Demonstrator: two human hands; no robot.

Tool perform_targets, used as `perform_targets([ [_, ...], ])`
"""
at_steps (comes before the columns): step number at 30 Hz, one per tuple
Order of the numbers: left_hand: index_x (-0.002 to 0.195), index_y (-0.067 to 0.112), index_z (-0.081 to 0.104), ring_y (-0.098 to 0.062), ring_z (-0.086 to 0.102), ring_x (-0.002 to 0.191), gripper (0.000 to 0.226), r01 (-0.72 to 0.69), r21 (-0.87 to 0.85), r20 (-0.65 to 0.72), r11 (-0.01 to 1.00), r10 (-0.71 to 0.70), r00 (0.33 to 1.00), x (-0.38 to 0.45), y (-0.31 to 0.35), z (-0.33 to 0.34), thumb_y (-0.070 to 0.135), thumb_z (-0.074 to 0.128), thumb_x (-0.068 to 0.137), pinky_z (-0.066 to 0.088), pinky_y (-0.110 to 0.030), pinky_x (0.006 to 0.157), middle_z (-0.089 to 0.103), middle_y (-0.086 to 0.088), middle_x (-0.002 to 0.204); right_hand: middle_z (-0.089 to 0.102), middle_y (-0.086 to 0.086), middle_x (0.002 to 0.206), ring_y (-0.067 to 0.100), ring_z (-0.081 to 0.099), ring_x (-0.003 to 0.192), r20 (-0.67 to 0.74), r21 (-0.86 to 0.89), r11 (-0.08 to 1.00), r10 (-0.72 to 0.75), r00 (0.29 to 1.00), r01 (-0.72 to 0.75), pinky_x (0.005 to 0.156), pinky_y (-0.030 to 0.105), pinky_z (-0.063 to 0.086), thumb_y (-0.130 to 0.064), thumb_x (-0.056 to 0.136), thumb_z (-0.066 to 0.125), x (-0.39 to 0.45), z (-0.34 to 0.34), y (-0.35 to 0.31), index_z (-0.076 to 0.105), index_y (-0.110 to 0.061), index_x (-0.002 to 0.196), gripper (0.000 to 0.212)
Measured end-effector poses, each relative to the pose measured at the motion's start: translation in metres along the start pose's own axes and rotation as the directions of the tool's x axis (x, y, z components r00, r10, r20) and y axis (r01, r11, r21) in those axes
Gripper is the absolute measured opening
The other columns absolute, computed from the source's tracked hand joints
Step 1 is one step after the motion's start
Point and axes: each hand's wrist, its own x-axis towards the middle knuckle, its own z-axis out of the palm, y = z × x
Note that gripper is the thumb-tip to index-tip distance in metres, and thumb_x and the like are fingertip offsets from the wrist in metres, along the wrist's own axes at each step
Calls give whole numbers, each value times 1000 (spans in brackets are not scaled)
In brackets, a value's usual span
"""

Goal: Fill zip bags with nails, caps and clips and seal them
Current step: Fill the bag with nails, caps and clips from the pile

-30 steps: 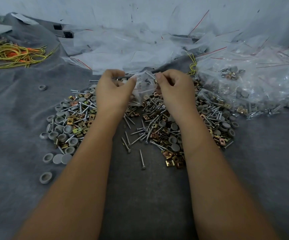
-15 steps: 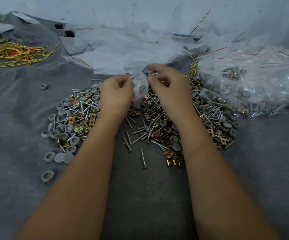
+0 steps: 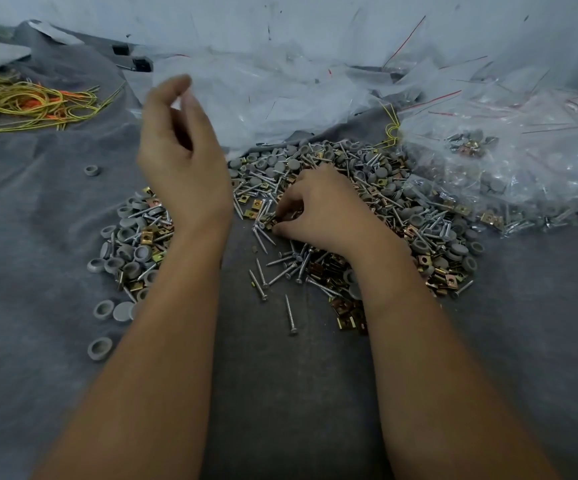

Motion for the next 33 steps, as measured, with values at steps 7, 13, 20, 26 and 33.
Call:
perform_targets([
  [7, 96, 22, 60, -18, 50, 60, 3, 321, 222, 402, 921, -387, 830, -12, -19, 10, 21, 58, 95, 42, -32, 57, 53, -5, 68, 61, 1, 90, 26, 51, 99, -93, 23, 1000, 7, 996, -5, 87, 38, 45, -24, 90, 61, 2, 2, 5, 77, -19, 94, 18],
  [13, 84, 30, 54, -12, 48, 53, 14, 342, 212, 444, 916, -402, 801, -17, -24, 13, 21, 60, 92, 40, -26, 53, 54, 0, 64, 56, -10, 88, 1, 50, 77, -272, 410, 906, 232, 934, -105, 66, 20, 37, -16, 96, 56, 1, -3, 14, 69, -13, 94, 13],
  [20, 80, 29, 57, -15, 48, 56, 16, 311, 213, 475, 926, -377, 796, -20, -26, 16, 20, 59, 93, 48, -36, 55, 52, 2, 60, 55, -3, 100, 8, 53, 94, -425, 500, 866, 241, 872, 4, 79, 14, 40, -19, 92, 62, 3, 2, 9, 70, -23, 94, 8],
  [26, 85, 23, 60, -18, 50, 59, 10, 326, 205, 476, 923, -385, 791, -20, -31, 16, 23, 58, 95, 41, -31, 58, 55, -2, 64, 50, -2, 101, 17, 51, 102, -407, 331, 944, 147, 902, -4, 85, 29, 43, -28, 94, 60, 5, 12, 10, 70, -24, 113, 22],
  [33, 86, 18, 61, -10, 43, 53, 11, 420, 177, 374, 890, -456, 808, -18, -34, 19, 17, 54, 95, 35, -24, 50, 51, 3, 62, 62, -4, 82, 11, 56, 74, -314, 367, 929, 167, 935, -43, 68, 32, 48, -7, 80, 52, 0, 0, -1, 67, -15, 76, 16],
])
